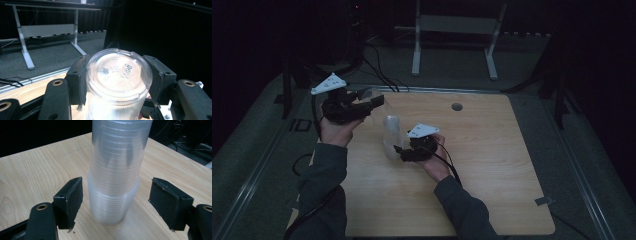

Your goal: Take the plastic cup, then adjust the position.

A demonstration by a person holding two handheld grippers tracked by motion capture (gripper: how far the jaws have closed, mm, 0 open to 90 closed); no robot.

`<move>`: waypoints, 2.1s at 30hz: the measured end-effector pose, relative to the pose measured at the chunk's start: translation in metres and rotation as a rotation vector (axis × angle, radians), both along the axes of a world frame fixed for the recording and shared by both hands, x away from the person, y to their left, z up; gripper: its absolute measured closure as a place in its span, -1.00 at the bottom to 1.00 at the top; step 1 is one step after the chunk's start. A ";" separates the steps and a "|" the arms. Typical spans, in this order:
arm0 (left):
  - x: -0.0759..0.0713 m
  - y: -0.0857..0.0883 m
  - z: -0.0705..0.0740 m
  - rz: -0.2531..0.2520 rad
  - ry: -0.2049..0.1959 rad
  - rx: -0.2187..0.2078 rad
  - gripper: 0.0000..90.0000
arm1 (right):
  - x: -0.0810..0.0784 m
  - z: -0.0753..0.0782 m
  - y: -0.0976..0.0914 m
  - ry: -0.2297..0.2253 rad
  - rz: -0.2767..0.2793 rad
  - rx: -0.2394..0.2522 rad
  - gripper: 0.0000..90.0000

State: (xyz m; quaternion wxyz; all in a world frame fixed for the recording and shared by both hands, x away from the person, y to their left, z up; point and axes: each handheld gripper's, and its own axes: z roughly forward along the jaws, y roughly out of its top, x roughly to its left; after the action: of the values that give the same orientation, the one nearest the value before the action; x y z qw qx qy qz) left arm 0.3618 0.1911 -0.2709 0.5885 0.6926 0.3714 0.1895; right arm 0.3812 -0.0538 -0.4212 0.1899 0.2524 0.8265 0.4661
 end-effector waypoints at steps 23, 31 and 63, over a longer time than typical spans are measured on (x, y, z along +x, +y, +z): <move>-0.012 0.016 -0.016 -0.002 0.067 -0.098 -0.07 | -0.012 0.013 -0.011 -0.032 0.017 0.010 -0.39; -0.016 0.027 -0.031 0.004 0.097 -0.129 -0.07 | -0.014 0.013 -0.012 -0.034 0.005 -0.005 -0.34; -0.022 0.037 -0.087 0.045 0.222 -0.225 -0.07 | -0.019 0.020 -0.012 -0.048 0.022 0.019 -0.28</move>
State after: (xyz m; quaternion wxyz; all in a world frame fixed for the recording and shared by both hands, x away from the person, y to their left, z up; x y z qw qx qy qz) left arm 0.3400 0.2284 -0.3574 0.6132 0.6305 0.4686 0.0823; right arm 0.3621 -0.0660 -0.4008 0.2022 0.2340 0.8200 0.4817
